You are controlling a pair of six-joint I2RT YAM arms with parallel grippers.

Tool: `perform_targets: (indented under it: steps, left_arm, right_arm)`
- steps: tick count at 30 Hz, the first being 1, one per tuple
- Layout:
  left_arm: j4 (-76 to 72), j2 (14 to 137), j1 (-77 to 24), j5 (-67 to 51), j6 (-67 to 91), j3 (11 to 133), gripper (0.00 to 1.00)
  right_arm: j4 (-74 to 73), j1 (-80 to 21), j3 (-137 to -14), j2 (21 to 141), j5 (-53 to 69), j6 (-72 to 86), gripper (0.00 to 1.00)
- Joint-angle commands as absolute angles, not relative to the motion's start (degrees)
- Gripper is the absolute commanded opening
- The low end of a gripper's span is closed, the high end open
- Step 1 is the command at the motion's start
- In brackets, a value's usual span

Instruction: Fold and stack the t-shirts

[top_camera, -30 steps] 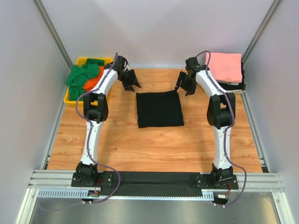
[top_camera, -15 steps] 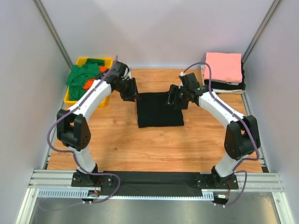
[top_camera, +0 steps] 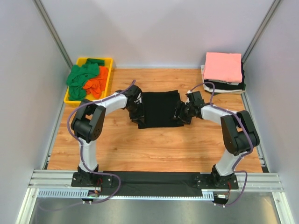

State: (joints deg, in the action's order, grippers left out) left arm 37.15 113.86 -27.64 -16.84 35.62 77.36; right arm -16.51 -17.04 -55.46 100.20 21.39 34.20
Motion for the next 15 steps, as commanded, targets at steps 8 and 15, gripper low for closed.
perform_targets:
  steps: [8,15]
  left_arm:
    - [49.8,105.8,-28.4,3.6,26.2,84.5,0.4]
    - [63.4,91.0,-28.6,6.7,21.0,91.0,0.43]
  right_arm:
    - [-28.7,-23.7,-51.2,88.3,8.3,36.1,0.65]
    - [-42.9,-22.7,-69.8,82.5,3.4,28.7,0.87]
